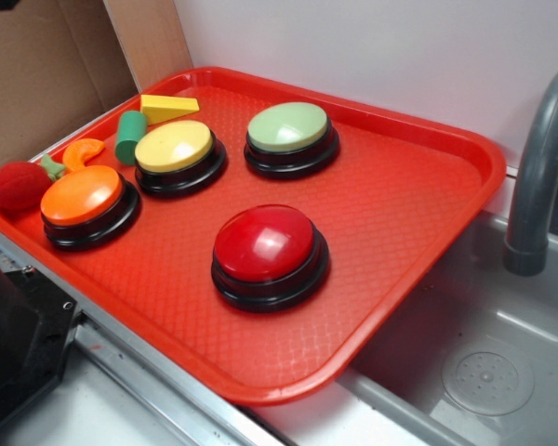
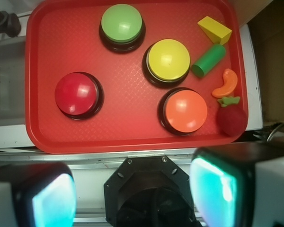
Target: Push the red button.
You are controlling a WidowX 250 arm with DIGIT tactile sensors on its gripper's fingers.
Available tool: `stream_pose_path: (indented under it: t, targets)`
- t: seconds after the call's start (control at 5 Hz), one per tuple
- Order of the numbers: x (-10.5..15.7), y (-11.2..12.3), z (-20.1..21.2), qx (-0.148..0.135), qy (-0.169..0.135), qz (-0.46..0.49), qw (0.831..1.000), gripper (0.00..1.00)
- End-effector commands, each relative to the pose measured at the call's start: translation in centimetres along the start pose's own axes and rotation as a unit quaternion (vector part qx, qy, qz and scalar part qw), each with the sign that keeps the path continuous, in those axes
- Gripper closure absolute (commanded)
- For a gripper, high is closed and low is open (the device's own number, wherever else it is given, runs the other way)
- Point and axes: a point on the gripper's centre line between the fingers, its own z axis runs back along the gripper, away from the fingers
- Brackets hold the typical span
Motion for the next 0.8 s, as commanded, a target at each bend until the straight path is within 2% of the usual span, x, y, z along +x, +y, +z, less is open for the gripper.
stream_pose_path:
  t: [0.0,0.2,0.4,0.6]
  targets:
    - [0.0,0.0,0.0,0.000,0.000,0.000,1.000,0.00]
    - [4.0,-2.7,-4.6,0.034,0.001,-0.128,0.991,0.00]
    - [6.4,-4.3,-6.9,0.051,-0.023,-0.252,0.966,0.00]
    - [6.9,-6.2,-9.9,0.051,-0.021,-0.371,0.927,0.00]
